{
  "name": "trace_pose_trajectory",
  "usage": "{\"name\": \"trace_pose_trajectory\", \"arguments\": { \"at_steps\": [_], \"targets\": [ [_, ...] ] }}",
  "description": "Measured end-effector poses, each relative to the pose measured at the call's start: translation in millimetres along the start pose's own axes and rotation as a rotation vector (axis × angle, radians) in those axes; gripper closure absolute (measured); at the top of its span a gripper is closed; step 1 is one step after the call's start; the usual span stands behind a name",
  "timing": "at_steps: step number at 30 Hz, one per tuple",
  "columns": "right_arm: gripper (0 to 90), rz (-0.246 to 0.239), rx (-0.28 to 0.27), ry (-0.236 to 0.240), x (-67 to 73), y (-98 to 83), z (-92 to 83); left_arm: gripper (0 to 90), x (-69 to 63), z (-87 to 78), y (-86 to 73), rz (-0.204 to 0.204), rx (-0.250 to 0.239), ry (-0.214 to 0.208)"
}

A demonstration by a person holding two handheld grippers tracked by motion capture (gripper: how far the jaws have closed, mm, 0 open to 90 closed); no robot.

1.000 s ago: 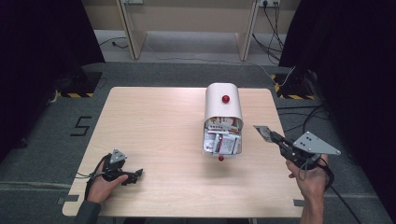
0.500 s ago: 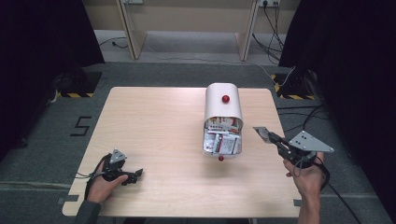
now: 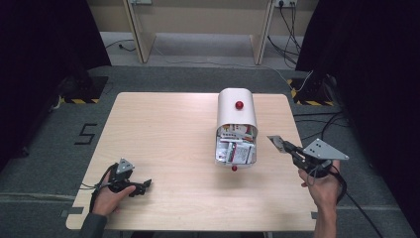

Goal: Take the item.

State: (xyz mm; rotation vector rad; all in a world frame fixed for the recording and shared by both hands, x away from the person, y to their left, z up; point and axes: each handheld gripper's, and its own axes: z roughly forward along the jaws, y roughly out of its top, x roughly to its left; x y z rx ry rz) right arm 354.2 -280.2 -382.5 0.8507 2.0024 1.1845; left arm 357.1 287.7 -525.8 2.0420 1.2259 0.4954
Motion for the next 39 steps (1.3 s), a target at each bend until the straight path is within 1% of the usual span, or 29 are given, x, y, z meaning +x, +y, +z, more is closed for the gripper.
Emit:
{"name": "trace_pose_trajectory", "arguments": {
  "at_steps": [7, 9, 18, 21, 23, 30, 32, 35, 37, 39],
  "targets": [
    [90.0, 0.005, 0.018, -0.003, -1.6, -4.0, 3.3, 0.0, 0.0, 0.0, 0.0, 0.0, 0.0, 0.0],
    [90.0, 0.009, 0.035, 0.002, -1.5, -7.2, 6.9, 0.0, 0.0, 0.0, 0.0, 0.0, 0.0, 0.0],
    [90.0, 0.02, 0.078, 0.01, -2.5, -17.6, 20.8, 0.0, 0.0, 0.0, 0.0, 0.0, 0.0, 0.0],
    [90.0, 0.014, 0.101, 0.009, -1.5, -19.9, 25.7, 0.0, 0.0, 0.0, 0.0, 0.0, 0.0, 0.0],
    [90.0, 0.006, 0.104, 0.018, -0.6, -19.9, 28.1, 0.0, 0.0, 0.0, 0.0, 0.0, 0.0, 0.0],
    [90.0, -0.002, 0.139, 0.021, 2.0, -23.4, 36.3, 0.0, 0.0, 0.0, 0.0, 0.0, 0.0, 0.0],
    [90.0, 0.013, 0.138, 0.032, 1.2, -26.2, 38.9, 0.0, 0.0, 0.0, 0.0, 0.0, 0.0, 0.0],
    [90.0, 0.033, 0.157, 0.031, -2.0, -34.1, 43.7, 0.0, 0.0, 0.0, 0.0, 0.0, 0.0, 0.0],
    [90.0, 0.03, 0.174, 0.026, -3.1, -36.7, 45.9, 0.0, 0.0, 0.0, 0.0, 0.0, 0.0, 0.0],
    [90.0, 0.033, 0.176, 0.03, -2.3, -37.0, 47.6, 0.0, 0.0, 0.0, 0.0, 0.0, 0.0, 0.0]
  ]
}}
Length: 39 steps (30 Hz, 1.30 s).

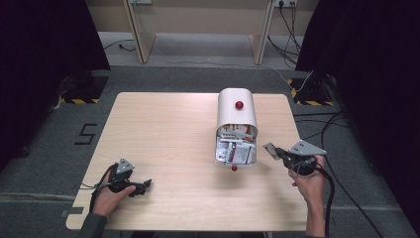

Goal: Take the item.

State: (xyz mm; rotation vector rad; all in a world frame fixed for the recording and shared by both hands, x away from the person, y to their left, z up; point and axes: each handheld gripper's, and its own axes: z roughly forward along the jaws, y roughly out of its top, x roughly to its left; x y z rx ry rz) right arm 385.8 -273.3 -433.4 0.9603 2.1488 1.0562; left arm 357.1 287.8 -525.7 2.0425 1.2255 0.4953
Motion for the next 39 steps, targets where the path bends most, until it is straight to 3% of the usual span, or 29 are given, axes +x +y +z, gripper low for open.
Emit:
{"name": "trace_pose_trajectory", "arguments": {
  "at_steps": [13, 14, 16, 20, 25, 35, 39],
  "targets": [
    [90.0, -0.014, 0.057, 0.03, 6.2, -4.7, 17.7, 0.0, 0.0, -0.1, 0.0, 0.0, 0.0, 0.0],
    [90.0, 0.004, 0.051, 0.055, 6.1, -8.0, 21.2, 0.0, 0.0, 0.0, 0.0, 0.0, 0.0, 0.0],
    [90.0, 0.012, 0.072, 0.049, 4.3, -11.6, 24.6, 0.0, 0.0, -0.1, 0.0, 0.0, 0.001, 0.0],
    [89.9, 0.046, 0.061, 0.072, 1.4, -17.6, 28.1, 0.0, 0.0, -0.1, 0.0, 0.0, 0.0, 0.0],
    [89.5, 0.065, 0.053, 0.061, -2.2, -20.5, 27.6, 0.0, -0.1, -0.1, 0.0, 0.0, 0.0, 0.0],
    [85.1, 0.156, 0.047, 0.015, -15.7, -33.7, 23.5, 0.0, -0.1, -0.1, 0.0, 0.0, 0.0, 0.0],
    [84.4, 0.164, 0.042, -0.001, -18.0, -34.3, 21.3, 0.0, -0.1, -0.1, 0.0, 0.0, 0.0, 0.0]
  ]
}}
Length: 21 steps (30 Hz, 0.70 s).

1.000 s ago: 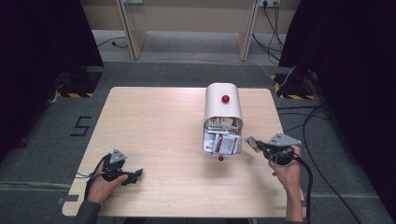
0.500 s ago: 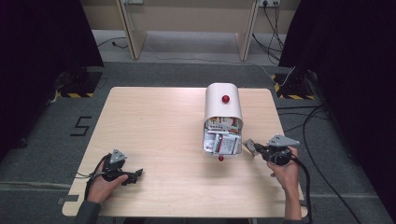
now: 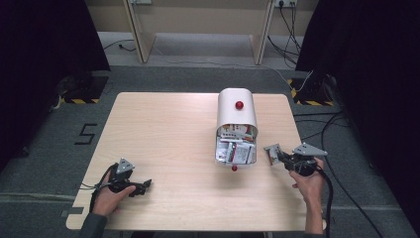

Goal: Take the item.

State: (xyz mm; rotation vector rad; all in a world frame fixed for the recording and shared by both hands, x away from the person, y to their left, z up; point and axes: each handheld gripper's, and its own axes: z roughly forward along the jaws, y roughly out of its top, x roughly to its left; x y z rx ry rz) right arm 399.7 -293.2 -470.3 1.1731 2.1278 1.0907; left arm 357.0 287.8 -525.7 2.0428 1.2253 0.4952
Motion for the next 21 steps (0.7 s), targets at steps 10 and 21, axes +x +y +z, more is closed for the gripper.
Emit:
{"name": "trace_pose_trajectory", "arguments": {
  "at_steps": [10, 21],
  "targets": [
    [79.9, 0.034, 0.012, -0.043, -5.7, -4.7, 0.9, 0.0, 0.0, 0.0, 0.0, 0.0, 0.0, 0.0],
    [73.4, 0.06, 0.04, -0.064, -9.3, -10.4, 5.6, 0.0, 0.0, 0.0, 0.0, 0.0, 0.0, 0.0]
  ]
}}
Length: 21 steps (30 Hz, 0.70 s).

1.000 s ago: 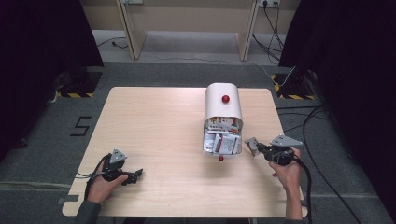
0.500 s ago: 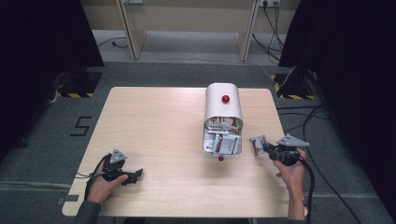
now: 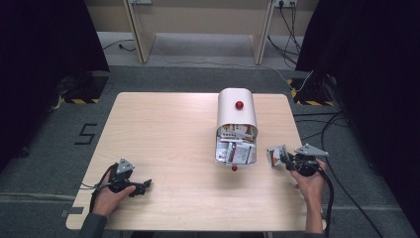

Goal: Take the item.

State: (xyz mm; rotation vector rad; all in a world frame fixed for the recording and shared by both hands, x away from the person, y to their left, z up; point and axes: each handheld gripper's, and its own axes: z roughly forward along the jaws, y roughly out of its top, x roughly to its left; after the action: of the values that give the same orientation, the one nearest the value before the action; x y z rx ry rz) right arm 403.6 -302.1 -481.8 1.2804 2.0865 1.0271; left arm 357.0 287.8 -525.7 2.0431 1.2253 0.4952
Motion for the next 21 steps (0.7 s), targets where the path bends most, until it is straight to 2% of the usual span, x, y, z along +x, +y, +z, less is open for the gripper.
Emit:
{"name": "trace_pose_trajectory", "arguments": {
  "at_steps": [3, 9, 15, 21],
  "targets": [
    [70.6, 0.02, 0.011, 0.007, 0.7, -1.0, 2.3, 0.0, 0.0, 0.0, 0.0, 0.0, 0.0, 0.0],
    [68.6, 0.022, 0.015, 0.015, 1.6, -1.2, 4.3, 0.0, 0.0, 0.0, 0.0, 0.0, 0.0, 0.0],
    [59.7, 0.034, 0.038, 0.003, 2.2, -1.9, 8.6, 0.0, 0.0, 0.0, 0.0, 0.0, 0.0, 0.0],
    [54.0, 0.011, 0.048, -0.019, 3.9, -1.1, 9.9, 0.0, 0.0, 0.0, 0.0, 0.0, 0.0, 0.0]
  ]
}}
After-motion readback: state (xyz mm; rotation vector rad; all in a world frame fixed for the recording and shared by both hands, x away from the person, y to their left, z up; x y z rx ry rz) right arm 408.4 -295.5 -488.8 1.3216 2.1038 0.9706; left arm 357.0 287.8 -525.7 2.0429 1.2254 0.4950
